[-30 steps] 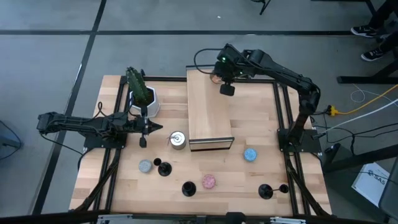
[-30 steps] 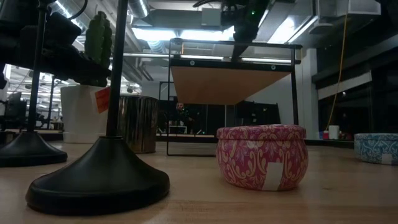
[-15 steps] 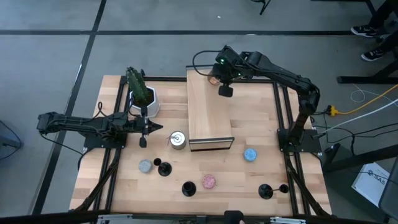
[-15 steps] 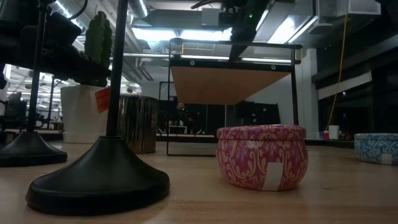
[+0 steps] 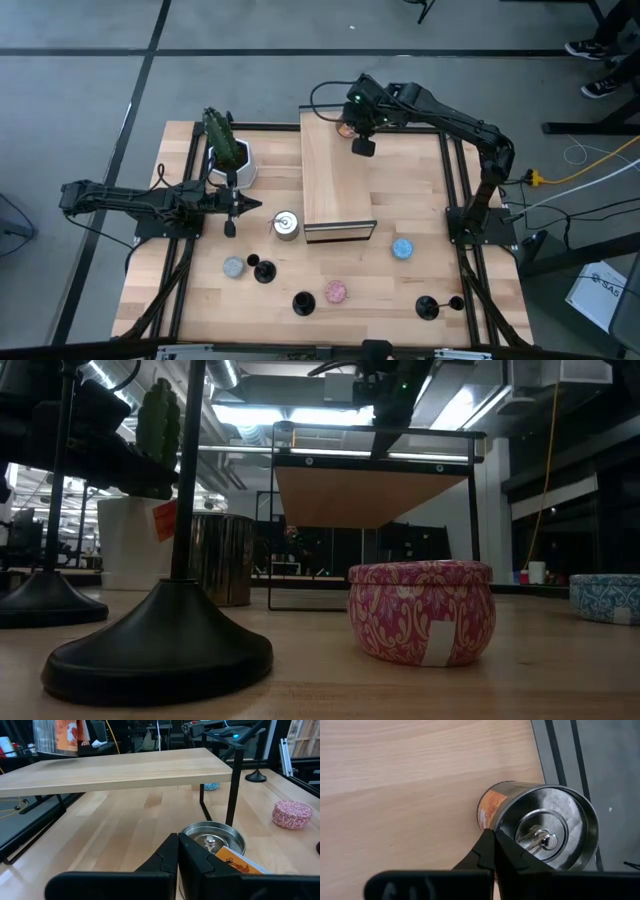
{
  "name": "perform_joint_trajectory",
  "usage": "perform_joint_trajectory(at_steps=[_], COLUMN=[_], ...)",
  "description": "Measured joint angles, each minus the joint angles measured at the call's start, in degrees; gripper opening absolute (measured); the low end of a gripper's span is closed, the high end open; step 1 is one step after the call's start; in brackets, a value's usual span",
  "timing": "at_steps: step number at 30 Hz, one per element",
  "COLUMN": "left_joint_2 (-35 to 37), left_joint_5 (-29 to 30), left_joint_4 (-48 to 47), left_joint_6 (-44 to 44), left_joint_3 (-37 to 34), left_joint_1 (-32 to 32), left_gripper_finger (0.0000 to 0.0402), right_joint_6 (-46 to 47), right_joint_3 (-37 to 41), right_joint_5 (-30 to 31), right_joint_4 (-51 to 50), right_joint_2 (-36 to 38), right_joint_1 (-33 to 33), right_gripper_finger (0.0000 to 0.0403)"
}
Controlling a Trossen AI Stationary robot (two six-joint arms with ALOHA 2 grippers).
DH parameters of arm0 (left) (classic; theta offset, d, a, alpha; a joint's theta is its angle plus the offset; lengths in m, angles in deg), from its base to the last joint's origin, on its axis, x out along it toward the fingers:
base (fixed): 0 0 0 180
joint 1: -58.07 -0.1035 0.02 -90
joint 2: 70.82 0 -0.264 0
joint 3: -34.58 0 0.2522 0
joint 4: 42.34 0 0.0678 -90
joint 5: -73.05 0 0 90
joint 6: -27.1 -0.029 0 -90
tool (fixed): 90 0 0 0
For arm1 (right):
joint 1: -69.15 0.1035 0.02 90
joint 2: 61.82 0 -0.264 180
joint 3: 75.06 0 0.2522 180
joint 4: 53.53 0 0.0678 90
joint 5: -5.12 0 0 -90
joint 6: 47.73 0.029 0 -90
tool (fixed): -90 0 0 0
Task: Pick & Place candle stick holders
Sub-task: Put the large yellow scented candle on the shelf
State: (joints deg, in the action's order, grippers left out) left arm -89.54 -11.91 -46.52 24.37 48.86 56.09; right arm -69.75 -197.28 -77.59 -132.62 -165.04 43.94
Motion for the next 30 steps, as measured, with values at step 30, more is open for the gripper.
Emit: perform_joint_trajectory(at_steps=[30], left_joint_2=[0.0], left_joint_5=[0.0], left_joint_4=[0.0], left_joint_6=[-0.01], left_joint_3=[-0.02], left_joint_1=[0.0], left_gripper_finger=[0.0004], right_joint_6=[-1.38], right_joint_3=[0.0], right_joint_5=[-0.77], right_joint_4=[2.89], right_joint_2=[-1.79], right_joint_1=[0.02], right_gripper_finger=[0.0121])
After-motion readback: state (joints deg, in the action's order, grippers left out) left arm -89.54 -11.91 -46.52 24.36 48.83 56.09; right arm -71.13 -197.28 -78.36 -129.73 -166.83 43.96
